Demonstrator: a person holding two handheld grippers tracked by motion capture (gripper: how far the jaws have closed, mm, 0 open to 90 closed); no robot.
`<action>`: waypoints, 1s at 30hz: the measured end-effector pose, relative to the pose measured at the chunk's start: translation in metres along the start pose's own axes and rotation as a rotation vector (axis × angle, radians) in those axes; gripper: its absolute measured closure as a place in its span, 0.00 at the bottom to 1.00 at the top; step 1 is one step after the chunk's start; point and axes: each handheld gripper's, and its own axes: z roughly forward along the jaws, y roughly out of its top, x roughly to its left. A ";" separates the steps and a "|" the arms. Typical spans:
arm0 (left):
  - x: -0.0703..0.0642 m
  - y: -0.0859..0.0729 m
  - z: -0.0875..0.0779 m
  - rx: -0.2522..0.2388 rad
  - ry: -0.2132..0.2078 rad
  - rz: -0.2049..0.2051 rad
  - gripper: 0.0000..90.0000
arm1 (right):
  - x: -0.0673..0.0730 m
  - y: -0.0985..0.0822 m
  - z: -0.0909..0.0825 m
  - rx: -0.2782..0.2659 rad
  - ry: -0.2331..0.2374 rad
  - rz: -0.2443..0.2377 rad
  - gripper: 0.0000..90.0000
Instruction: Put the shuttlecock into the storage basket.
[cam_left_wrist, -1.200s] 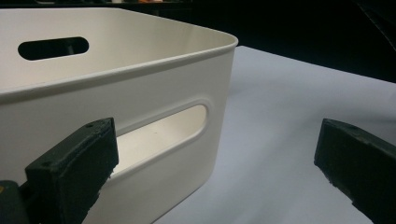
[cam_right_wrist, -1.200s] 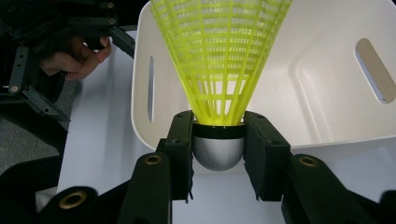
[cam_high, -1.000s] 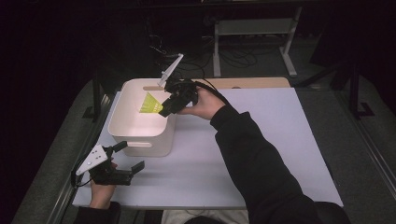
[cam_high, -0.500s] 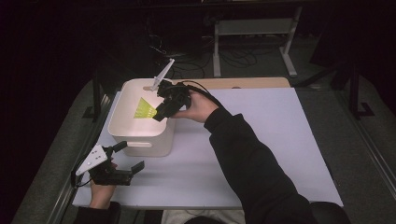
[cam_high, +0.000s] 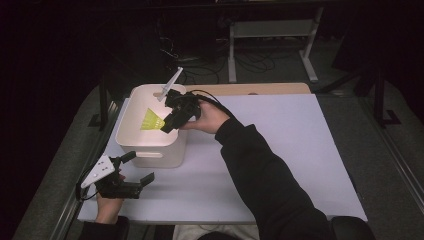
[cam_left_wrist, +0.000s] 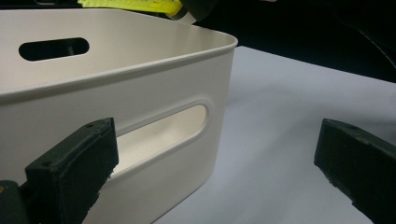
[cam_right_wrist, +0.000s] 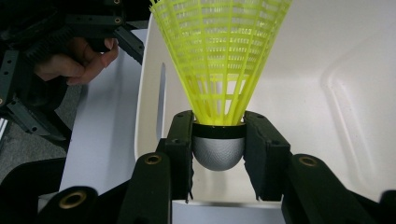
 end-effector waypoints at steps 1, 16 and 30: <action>0.000 0.000 0.000 0.000 0.000 0.000 0.00 | -0.001 0.000 0.001 0.002 0.002 0.001 0.70; 0.000 0.000 0.000 -0.001 -0.001 -0.001 0.00 | -0.003 -0.002 0.016 0.024 0.015 0.006 0.70; 0.000 0.000 0.000 -0.002 -0.003 -0.003 0.00 | -0.004 -0.002 0.023 0.040 0.021 0.008 0.67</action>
